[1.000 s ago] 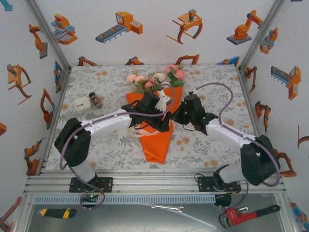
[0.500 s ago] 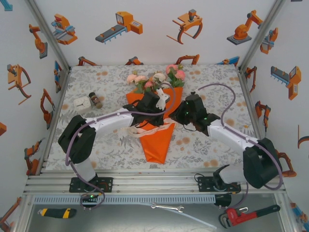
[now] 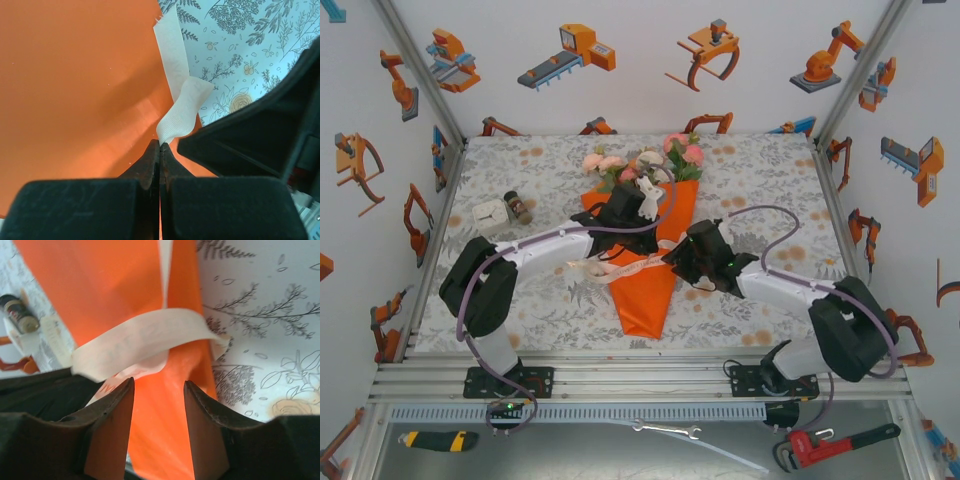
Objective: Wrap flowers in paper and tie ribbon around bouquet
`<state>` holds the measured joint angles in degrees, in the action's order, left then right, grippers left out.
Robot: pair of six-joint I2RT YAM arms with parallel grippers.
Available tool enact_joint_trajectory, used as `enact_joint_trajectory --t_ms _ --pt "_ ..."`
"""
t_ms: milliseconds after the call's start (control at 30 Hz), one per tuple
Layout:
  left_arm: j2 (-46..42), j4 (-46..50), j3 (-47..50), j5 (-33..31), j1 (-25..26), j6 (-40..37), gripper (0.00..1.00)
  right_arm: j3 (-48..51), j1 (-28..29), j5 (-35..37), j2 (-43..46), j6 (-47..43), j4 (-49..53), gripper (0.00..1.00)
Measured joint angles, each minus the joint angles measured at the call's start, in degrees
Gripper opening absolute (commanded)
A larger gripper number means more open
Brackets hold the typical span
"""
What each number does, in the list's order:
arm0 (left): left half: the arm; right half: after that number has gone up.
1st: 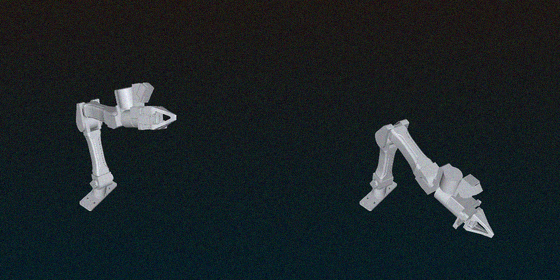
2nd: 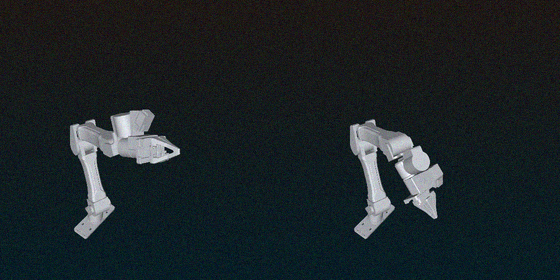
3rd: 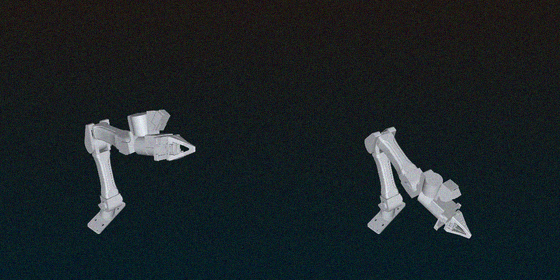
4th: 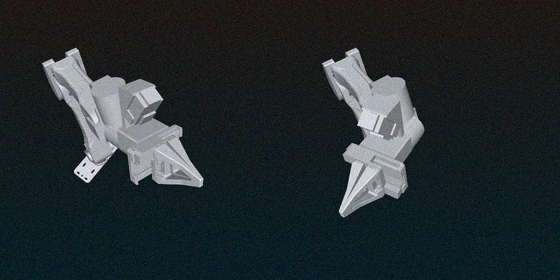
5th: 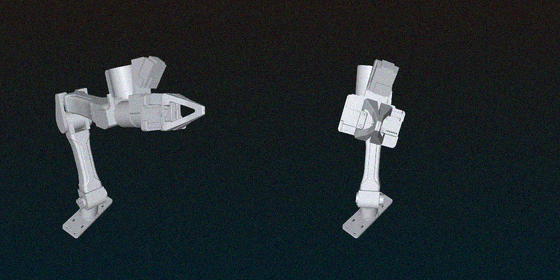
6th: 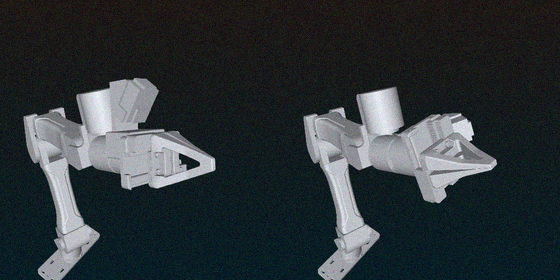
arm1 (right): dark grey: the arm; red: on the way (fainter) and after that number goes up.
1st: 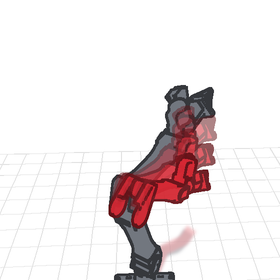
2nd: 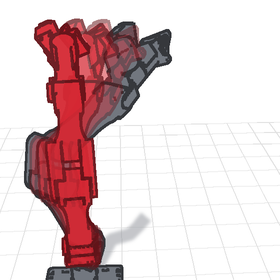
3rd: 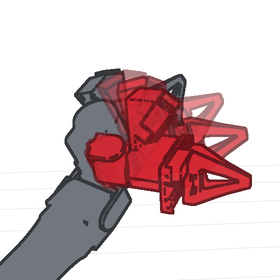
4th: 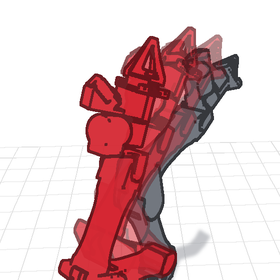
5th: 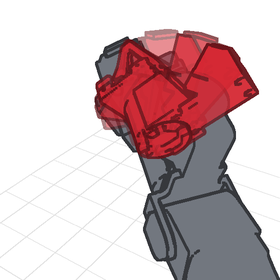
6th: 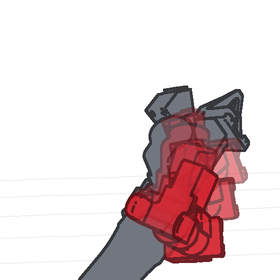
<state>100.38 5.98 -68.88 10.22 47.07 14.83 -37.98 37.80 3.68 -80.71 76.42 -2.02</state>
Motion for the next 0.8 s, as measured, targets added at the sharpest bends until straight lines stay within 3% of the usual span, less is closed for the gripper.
enact_joint_trajectory --t_ms 300,433,533,800 --pt "0.2 -0.8 0.0 2.5 -0.7 0.0 0.00 -1.5 0.0 5.9 -2.6 2.7 -1.4 0.59" --pt "0.7 -0.9 0.0 3.3 -0.7 0.0 0.00 -1.5 -0.2 7.1 -2.7 3.1 -2.6 0.57" --pt "0.9 -0.9 0.0 3.3 -0.7 0.0 0.00 -1.8 -0.5 7.1 -3.9 3.2 -3.2 0.48" --pt "0.9 -0.8 0.0 2.6 -1.2 0.2 0.00 -2.3 -0.5 6.7 -5.8 3.0 -2.8 0.00"
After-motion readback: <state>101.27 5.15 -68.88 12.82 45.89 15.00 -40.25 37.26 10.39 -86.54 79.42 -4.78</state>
